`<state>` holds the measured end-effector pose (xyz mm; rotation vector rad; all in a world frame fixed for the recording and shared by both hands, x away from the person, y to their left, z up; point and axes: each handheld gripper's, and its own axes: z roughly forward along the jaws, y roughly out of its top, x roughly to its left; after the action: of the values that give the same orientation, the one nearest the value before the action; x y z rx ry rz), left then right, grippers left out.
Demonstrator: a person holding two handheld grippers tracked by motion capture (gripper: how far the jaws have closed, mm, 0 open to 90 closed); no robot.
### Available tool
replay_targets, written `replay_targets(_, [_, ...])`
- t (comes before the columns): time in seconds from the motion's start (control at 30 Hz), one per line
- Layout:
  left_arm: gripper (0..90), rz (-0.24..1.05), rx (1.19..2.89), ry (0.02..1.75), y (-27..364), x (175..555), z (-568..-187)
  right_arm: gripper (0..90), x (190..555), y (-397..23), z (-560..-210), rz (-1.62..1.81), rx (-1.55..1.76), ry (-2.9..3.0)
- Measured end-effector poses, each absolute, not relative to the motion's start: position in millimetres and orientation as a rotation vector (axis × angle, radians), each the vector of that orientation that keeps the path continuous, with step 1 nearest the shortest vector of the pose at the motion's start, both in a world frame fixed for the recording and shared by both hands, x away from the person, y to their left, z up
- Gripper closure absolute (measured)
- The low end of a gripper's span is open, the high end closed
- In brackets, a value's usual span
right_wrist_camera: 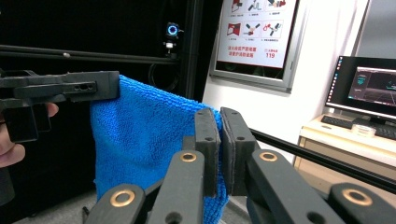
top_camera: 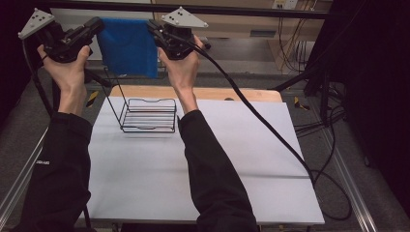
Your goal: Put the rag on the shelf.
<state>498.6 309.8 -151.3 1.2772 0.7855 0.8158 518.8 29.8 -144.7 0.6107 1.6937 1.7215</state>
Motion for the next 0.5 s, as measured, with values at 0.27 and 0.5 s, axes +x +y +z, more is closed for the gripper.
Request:
replay_targets(0.27, [86.7,0.811,1.279,0.794,312,511,-159,86.6,529,33,-148,1.672,0.604,1.715])
replay_targets(0.5, [86.8,0.810,1.299,0.800,316,514,-170,86.6,536,36,-156,1.637,0.599,1.743])
